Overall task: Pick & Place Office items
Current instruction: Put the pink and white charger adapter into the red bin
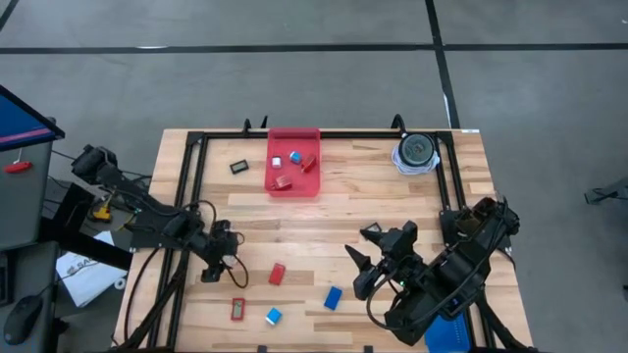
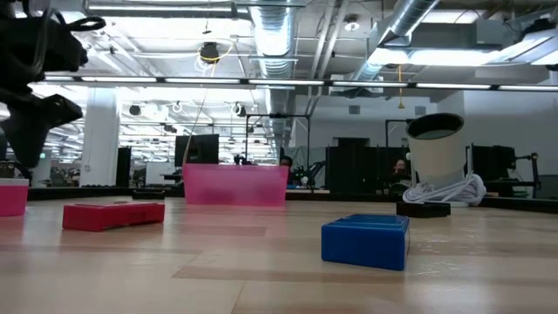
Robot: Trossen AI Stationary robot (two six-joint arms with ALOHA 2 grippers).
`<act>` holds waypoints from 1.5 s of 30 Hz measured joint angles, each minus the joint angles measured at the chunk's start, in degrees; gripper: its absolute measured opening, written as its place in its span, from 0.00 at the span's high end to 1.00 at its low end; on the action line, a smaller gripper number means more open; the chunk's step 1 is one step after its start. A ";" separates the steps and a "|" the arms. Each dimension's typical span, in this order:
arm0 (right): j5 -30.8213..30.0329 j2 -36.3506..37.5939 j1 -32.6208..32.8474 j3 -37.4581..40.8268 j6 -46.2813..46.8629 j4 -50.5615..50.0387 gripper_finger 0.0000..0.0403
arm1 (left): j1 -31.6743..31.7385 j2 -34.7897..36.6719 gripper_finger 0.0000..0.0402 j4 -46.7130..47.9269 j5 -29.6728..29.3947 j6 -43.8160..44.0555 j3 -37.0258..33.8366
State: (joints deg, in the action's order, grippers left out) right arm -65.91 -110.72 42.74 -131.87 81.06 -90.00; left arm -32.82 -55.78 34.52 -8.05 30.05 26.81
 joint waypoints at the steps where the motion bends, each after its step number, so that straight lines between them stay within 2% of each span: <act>1: 0.00 0.00 0.00 0.00 0.02 0.00 0.44 | -0.04 -0.49 0.33 0.30 -0.62 -1.27 0.00; 17: 0.02 0.00 0.04 0.00 1.50 0.11 0.44 | 0.09 -13.94 0.34 -4.56 0.03 -2.47 -0.39; 21: 0.02 0.00 0.04 0.00 1.52 0.19 0.44 | 0.17 -16.21 0.44 -5.98 -0.64 -0.91 -0.54; 27: 0.04 0.00 0.04 0.00 1.68 0.42 0.44 | 1.86 -15.99 0.68 -7.14 -1.96 2.14 -0.58; 29: 0.07 0.00 0.00 0.00 1.68 0.46 0.44 | 3.17 -15.33 0.68 -7.67 -1.50 2.24 -0.68; 34: 0.02 0.00 0.00 0.00 2.24 0.49 0.44 | 9.35 -11.94 0.68 -14.56 -3.38 1.77 0.42; 37: 0.02 0.00 0.00 0.00 2.57 0.54 0.44 | 14.95 -9.97 0.68 -22.68 -3.76 -0.14 2.22; 40: 0.00 0.00 -0.02 0.00 2.59 0.52 0.44 | 22.35 -9.10 0.68 -30.85 -5.36 -2.30 4.92; 45: -1.00 0.00 -0.12 0.00 3.03 0.46 0.44 | 37.52 -12.67 0.68 -32.75 -4.06 -7.29 10.10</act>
State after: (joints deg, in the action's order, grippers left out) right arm -66.91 -110.72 42.62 -131.87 84.09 -89.54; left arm 4.71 -68.46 1.77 -12.11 22.76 36.90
